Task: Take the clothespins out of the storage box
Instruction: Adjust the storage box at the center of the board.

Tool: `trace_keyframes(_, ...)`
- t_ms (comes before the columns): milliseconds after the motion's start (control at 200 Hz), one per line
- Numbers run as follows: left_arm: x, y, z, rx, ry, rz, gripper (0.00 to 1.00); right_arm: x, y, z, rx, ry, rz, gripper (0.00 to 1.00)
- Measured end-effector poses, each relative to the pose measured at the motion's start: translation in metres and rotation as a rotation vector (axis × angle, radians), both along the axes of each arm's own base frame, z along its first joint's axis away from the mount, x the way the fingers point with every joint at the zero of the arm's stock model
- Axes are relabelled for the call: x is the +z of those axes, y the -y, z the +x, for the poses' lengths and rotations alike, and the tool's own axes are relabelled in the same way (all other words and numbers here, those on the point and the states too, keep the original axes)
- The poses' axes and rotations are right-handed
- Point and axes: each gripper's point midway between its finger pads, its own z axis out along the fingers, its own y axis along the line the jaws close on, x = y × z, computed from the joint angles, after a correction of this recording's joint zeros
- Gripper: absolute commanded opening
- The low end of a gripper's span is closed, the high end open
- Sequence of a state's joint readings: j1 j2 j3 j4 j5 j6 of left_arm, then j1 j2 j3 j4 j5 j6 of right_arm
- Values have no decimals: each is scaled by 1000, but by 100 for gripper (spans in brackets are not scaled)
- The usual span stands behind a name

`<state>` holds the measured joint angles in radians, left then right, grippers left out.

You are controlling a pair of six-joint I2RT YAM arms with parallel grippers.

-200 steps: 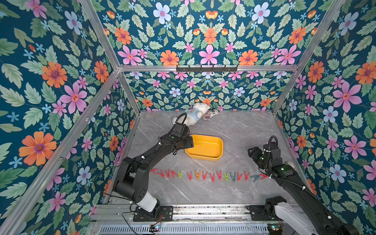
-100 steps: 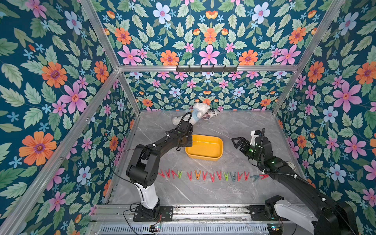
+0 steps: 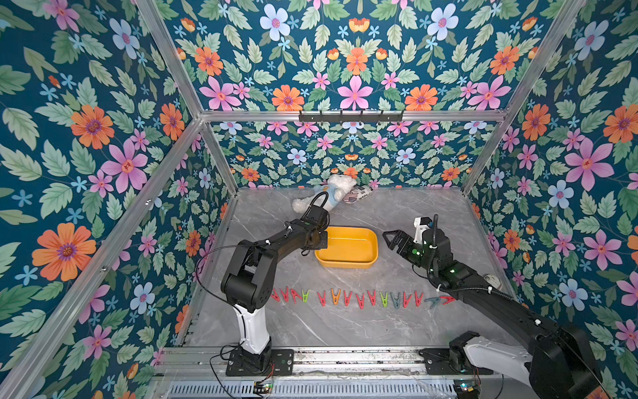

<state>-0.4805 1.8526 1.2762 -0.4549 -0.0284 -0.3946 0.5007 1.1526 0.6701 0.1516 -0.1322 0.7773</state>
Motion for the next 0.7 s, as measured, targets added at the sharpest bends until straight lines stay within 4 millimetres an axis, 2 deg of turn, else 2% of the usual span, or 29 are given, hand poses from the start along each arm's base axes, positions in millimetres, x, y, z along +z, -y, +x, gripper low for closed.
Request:
trace_keyframes(290, 11, 11, -21, 76, -125, -136, 0, -1, -6, 1, 10, 3, 10, 99)
trace_keyframes(550, 0, 22, -48, 189, -346, -399, 0, 13, -4, 2, -6, 41, 23, 99)
trace_keyframes(700, 4, 35, -53, 211, -409, -511, 0, 18, 2, 2, -35, 59, 22, 99)
